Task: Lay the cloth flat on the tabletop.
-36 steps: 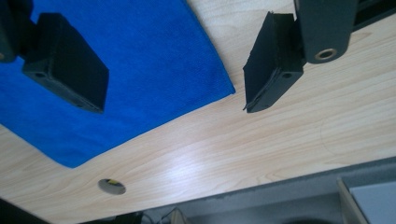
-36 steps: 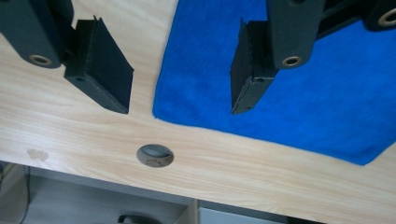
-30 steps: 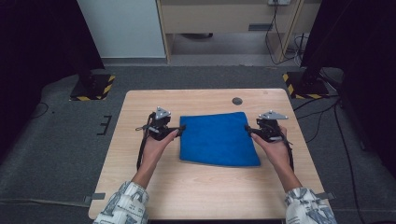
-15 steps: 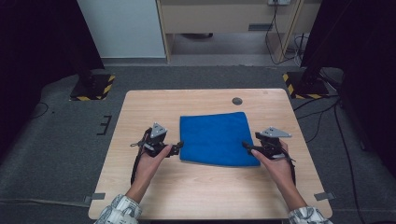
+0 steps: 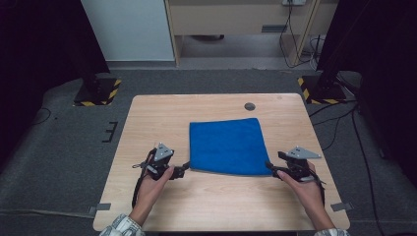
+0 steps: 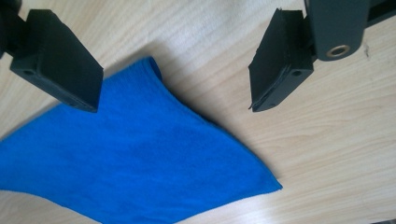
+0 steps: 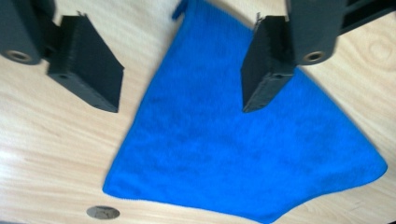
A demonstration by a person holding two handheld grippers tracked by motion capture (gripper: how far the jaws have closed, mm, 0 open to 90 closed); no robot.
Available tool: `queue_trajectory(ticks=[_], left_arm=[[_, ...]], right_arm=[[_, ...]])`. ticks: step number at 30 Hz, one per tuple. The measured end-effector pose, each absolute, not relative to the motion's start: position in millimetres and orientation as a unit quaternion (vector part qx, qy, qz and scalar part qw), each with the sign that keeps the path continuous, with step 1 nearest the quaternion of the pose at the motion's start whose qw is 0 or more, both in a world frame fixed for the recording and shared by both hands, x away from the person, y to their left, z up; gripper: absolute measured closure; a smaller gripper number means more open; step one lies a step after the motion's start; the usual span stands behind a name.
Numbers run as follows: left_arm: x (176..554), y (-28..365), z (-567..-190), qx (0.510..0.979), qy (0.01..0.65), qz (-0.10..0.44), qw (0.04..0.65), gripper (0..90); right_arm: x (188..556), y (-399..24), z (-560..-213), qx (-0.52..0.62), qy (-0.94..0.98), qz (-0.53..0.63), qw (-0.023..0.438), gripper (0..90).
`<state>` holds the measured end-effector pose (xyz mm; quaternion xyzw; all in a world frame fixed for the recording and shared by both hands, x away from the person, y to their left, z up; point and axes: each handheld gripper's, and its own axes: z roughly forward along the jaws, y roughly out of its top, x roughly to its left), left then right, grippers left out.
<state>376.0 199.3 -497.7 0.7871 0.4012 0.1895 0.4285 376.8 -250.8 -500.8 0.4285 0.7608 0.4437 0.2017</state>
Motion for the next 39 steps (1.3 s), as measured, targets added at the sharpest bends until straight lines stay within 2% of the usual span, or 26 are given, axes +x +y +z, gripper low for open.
queue_trajectory(ticks=[4, 20, 36, 39], left_arm=[[373, 201, -505, 0.790, 0.405, 0.190, 0.420, 17.5], [375, 191, -511, 0.804, 0.405, 0.168, 0.402, 18.3], [373, 179, -517, 0.823, 0.387, 0.159, 0.384, 31.5], [374, 177, -518, 0.828, 0.382, 0.158, 0.380, 34.0]], right_arm=[[369, -256, -501, 0.425, 0.765, 0.442, 0.197, 39.2], [359, -257, -512, 0.431, 0.789, 0.397, 0.185, 41.4], [355, -257, -523, 0.430, 0.809, 0.365, 0.167, 45.7], [356, -255, -523, 0.420, 0.813, 0.369, 0.163, 50.3]])
